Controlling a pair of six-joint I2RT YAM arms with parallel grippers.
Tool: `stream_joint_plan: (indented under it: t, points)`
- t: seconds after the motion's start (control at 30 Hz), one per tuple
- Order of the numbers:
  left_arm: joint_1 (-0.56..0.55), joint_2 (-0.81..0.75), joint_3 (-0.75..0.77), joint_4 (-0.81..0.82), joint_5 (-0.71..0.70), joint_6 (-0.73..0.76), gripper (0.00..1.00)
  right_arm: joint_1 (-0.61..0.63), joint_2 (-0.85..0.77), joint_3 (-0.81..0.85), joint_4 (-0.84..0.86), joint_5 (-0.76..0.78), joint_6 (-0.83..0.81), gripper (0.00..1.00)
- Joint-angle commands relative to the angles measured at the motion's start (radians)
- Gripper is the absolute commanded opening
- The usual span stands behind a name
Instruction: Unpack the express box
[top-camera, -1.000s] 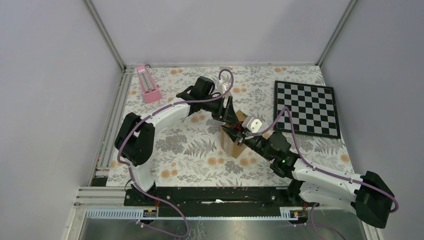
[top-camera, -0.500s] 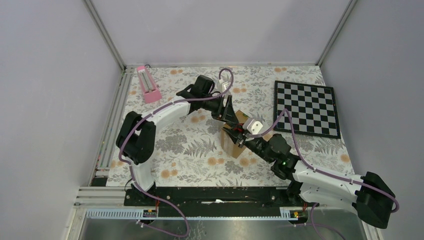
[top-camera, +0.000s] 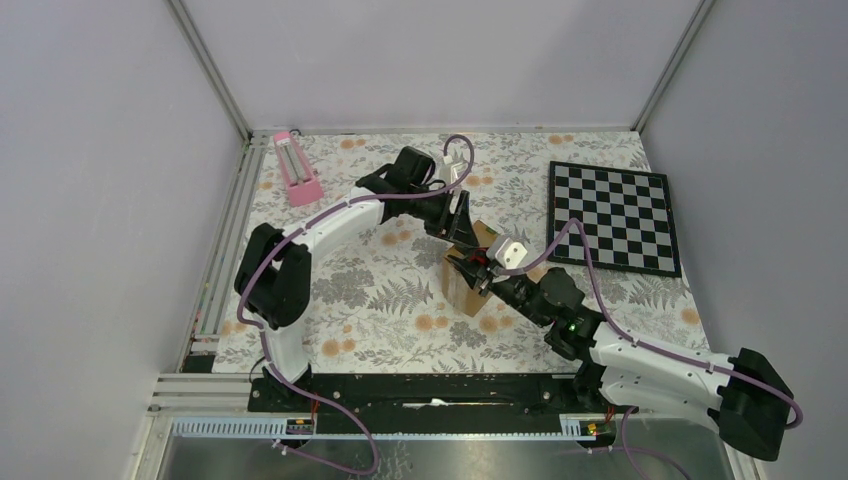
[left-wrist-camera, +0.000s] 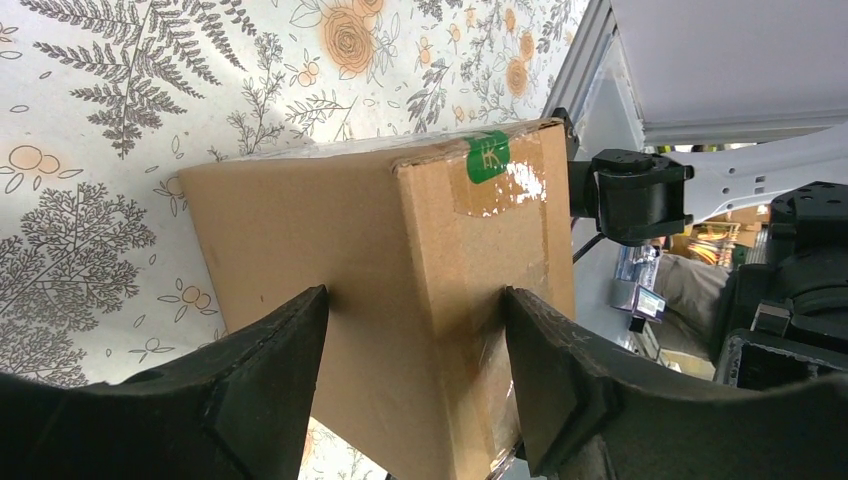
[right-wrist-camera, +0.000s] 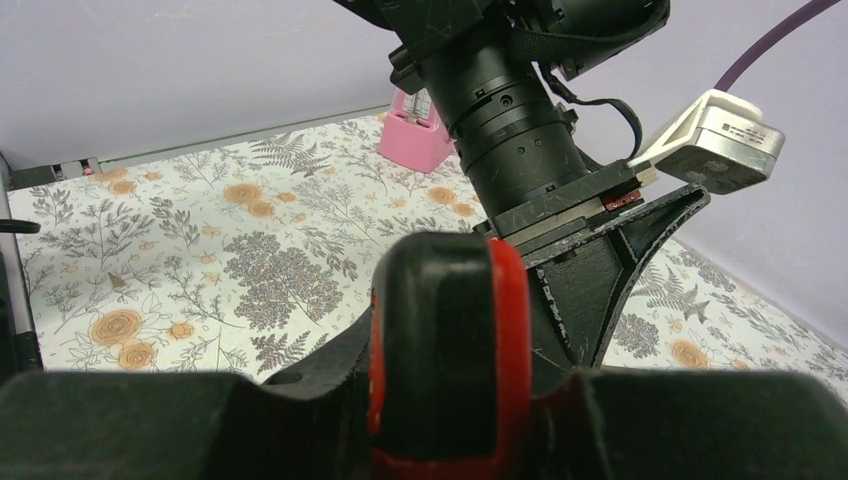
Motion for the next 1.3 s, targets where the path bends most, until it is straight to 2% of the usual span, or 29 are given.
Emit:
stream_joint_plan:
  t: [0.0, 1.27]
  points:
    - [-0.011, 0.070, -0.007, -0.149, -0.249, 0.129, 0.64, 0.008, -0.033, 0.053, -0.009, 0.025, -0.012, 0.00]
    - [-0.042, 0.112, 0.079, -0.242, -0.392, 0.191, 0.63, 0.015, -0.161, 0.085, -0.168, 0.061, -0.017, 0.00]
